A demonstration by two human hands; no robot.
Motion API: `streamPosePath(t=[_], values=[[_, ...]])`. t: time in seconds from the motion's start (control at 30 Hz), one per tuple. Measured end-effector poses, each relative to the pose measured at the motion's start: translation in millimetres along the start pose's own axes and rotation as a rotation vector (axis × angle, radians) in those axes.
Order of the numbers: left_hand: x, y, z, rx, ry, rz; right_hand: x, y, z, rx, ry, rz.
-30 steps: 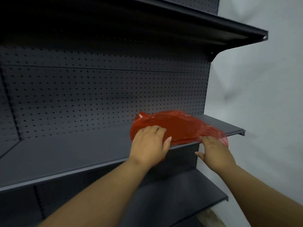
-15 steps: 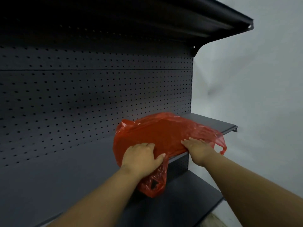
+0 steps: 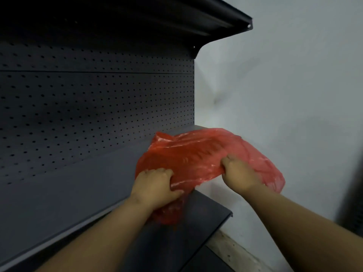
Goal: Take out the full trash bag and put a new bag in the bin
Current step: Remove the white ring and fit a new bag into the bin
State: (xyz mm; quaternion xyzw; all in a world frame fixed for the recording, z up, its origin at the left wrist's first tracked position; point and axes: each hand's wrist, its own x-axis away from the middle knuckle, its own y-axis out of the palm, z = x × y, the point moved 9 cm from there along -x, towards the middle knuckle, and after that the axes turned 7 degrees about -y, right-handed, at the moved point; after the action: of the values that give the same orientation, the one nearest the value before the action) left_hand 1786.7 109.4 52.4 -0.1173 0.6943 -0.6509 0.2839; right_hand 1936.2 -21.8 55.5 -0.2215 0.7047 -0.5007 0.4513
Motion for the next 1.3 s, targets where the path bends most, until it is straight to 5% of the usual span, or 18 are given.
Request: streamPosePath(t=[0.2, 0.6, 0.8, 1.03, 1.3], values=[[-1, 29, 81, 0.121, 0.110, 0.082, 86, 11, 85, -0.076, 0.238, 0.030], [54, 262, 166, 0.440, -0.001, -0.483, 265, 151, 166, -0.069, 0.559, -0.353], [91, 371, 186, 0.675, -0.096, -0.617, 341, 252, 177, -0.190, 0.744, -0.517], [126, 516, 203, 0.775, -0.128, -0.786, 420, 358, 196, -0.297, 1.031, -0.498], [155, 664, 220, 0.915, -0.289, -0.872, 453, 462, 223, -0.178, 1.008, -0.627]])
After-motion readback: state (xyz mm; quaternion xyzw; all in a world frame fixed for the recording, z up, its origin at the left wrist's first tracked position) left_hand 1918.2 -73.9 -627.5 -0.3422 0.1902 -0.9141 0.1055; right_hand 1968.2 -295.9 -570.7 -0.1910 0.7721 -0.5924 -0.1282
